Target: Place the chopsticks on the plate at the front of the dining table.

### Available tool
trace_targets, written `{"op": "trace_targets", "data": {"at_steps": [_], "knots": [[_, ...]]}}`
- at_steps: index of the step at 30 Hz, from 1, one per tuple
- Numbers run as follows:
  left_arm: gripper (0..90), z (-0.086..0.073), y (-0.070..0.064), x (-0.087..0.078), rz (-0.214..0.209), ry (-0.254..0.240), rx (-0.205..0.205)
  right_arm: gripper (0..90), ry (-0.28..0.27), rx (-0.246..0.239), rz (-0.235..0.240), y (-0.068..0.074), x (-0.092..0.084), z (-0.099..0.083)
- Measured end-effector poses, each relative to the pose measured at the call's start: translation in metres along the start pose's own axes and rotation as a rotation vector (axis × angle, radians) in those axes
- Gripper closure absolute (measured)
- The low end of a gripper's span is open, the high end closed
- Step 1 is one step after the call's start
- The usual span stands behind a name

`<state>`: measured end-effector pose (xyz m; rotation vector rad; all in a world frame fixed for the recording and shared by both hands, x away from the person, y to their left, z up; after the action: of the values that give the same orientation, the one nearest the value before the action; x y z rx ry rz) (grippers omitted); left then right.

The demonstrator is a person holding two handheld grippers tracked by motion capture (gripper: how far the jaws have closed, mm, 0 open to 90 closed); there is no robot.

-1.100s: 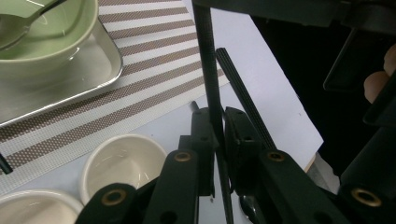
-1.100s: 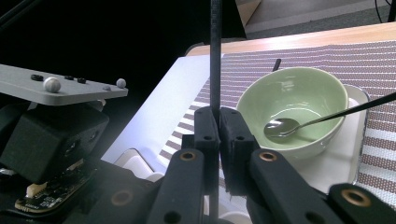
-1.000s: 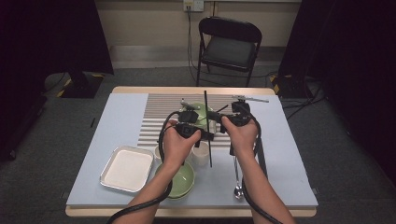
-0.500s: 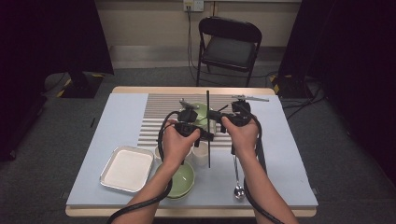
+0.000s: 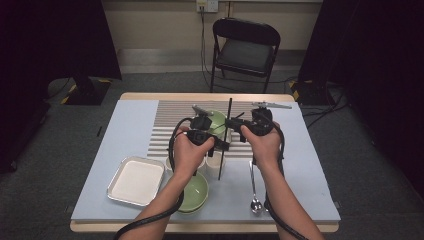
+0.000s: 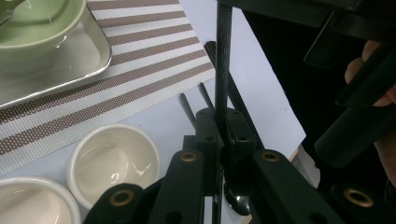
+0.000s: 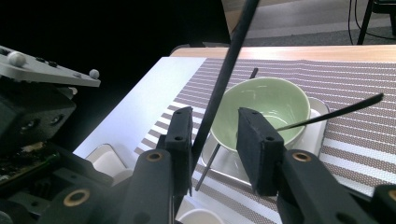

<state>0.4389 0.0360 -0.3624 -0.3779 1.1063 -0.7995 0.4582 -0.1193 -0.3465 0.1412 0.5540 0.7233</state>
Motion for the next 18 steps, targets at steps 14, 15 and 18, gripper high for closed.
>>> {"op": "trace_targets", "data": {"at_steps": [14, 15, 18], "knots": [[86.3, 0.001, -0.001, -0.001, 0.005, 0.017, 0.007, 55.6, 0.004, -0.008, -0.032, -0.01, -0.003, -0.005], [86.3, 0.0, -0.001, -0.001, 0.007, 0.018, 0.008, 54.8, 0.006, -0.014, -0.035, -0.01, -0.003, -0.005], [86.3, 0.0, -0.001, -0.001, 0.004, 0.02, 0.004, 52.1, 0.01, -0.021, -0.039, -0.013, -0.003, -0.007]]}}
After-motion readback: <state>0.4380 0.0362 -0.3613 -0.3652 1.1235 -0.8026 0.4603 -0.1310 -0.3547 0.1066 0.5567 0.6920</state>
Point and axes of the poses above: each handheld gripper's, and its own axes: x roughly forward along the jaws, z roughly out of its top, y roughly to its left, the point moved 3 cm from there along x, roughly forward along the jaws, and after that the axes turned 6 degrees about -x, right-handed, at the moved point
